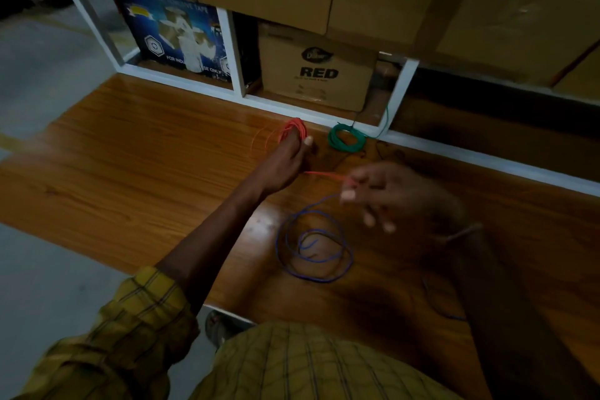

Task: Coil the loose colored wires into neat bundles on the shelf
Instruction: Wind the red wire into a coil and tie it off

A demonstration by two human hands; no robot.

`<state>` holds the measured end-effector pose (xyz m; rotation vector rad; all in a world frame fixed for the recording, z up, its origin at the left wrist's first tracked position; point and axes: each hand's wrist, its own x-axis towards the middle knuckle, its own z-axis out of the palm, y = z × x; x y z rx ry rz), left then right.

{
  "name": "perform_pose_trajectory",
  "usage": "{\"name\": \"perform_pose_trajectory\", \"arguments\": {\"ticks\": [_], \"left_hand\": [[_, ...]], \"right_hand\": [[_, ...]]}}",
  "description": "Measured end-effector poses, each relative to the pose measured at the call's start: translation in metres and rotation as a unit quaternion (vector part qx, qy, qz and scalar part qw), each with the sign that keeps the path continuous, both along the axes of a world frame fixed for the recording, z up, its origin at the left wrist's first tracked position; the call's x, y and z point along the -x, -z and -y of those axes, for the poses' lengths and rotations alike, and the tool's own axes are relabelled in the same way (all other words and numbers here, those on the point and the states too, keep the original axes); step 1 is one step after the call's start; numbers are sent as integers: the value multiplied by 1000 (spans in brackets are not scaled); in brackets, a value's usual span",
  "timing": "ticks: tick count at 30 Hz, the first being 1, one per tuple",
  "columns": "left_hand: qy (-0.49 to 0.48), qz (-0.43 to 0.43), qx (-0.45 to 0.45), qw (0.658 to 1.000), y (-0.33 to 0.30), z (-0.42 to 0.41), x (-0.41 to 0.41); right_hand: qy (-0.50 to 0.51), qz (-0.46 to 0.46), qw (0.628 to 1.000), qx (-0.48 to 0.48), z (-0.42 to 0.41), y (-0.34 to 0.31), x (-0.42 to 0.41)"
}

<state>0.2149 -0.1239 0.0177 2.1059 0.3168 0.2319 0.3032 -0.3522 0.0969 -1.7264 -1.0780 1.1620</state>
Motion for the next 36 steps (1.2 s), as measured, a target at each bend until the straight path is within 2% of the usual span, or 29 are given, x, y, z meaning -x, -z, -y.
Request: {"name": "perform_pose_trajectory", "arguments": {"ticks": [3, 6, 9, 12, 15, 17, 18, 21, 24, 26, 29, 33, 36], "left_hand": [[41, -28, 18, 999, -4, 9, 1], [66, -30, 99, 992, -13, 26, 1], [103, -23, 197, 975, -21, 38, 5], [163, -41, 257, 952, -22, 42, 8], [206, -45, 320, 924, -32, 49, 10], [204, -26, 370, 906, -35, 51, 12], [203, -10, 397, 895, -35, 50, 12], [187, 46, 446, 874, -32, 42, 8], [165, 98, 487, 852, -36, 35, 3], [137, 97, 482, 860, -37, 31, -3], [101, 79, 417, 900, -34, 33, -10], [-12, 73, 241, 968, -28, 35, -24], [-10, 23, 103, 994, -13, 25, -28]], "right_hand": [[56, -57, 994, -77, 20, -9, -31], [73, -134, 980, -127, 30, -8, -55], [104, -118, 976, -152, 29, -3, -83], [165, -36, 974, -149, 14, 11, -108], [228, 149, 954, -128, -10, 35, -117], [219, 268, 931, -112, -23, 55, -113], [206, 296, 927, -102, -28, 69, -111], [180, 294, 938, -21, -34, 99, -86], [169, 269, 948, -13, -31, 119, -51], [143, 267, 953, -28, -29, 120, -31], [67, 286, 954, -50, -24, 98, -8], [13, 207, 978, 9, -14, 49, 0], [29, 175, 984, 28, -2, 11, -13]]}}
